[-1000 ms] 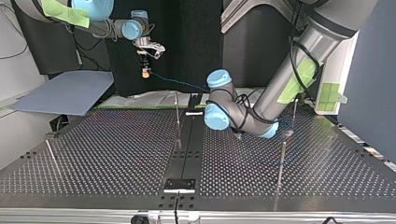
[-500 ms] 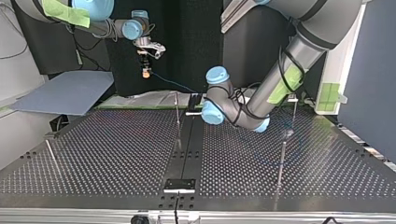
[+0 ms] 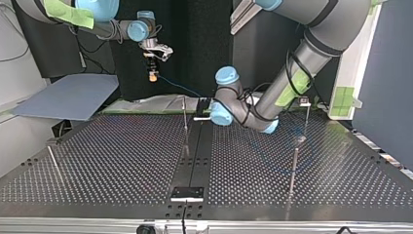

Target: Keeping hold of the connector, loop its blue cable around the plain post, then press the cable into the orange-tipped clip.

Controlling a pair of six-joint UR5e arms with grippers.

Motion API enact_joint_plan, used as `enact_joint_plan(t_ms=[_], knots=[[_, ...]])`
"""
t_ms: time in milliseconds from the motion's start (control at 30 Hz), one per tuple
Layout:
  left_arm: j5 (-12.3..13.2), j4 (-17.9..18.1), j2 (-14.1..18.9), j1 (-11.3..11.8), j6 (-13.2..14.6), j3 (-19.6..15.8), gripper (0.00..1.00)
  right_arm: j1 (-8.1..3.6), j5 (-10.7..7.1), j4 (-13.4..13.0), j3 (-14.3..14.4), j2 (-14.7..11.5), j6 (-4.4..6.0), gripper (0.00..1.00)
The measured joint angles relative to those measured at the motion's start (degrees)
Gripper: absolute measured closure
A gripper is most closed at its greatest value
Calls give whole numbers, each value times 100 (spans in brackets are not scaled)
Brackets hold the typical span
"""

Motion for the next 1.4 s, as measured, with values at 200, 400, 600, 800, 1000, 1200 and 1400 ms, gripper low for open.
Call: enact_joint_plan(t_ms=[200, 400, 600, 800, 1000, 1200, 1400], knots=[[219, 184, -137, -46, -294, -5, 0, 1, -5, -4, 0, 1, 5, 100], [300, 275, -371, -102, -497, -23, 0, 1, -17, -7, 0, 2, 12, 100], [395, 437, -497, -170, -675, -34, 0, 1, -26, 4, 0, 0, 15, 100], [546, 625, -516, -169, -836, -139, 0, 2, -28, 7, 0, -1, 15, 100], [857, 770, -593, -184, -1059, -236, 0, 2, -28, 14, 0, -2, 11, 100], [1121, 873, -785, -214, -1264, -247, 0, 6, -79, 3, 0, -1, -8, 100], [1310, 1052, -1041, -297, -1489, -256, 0, 16, -120, 5, 0, -2, -26, 100]])
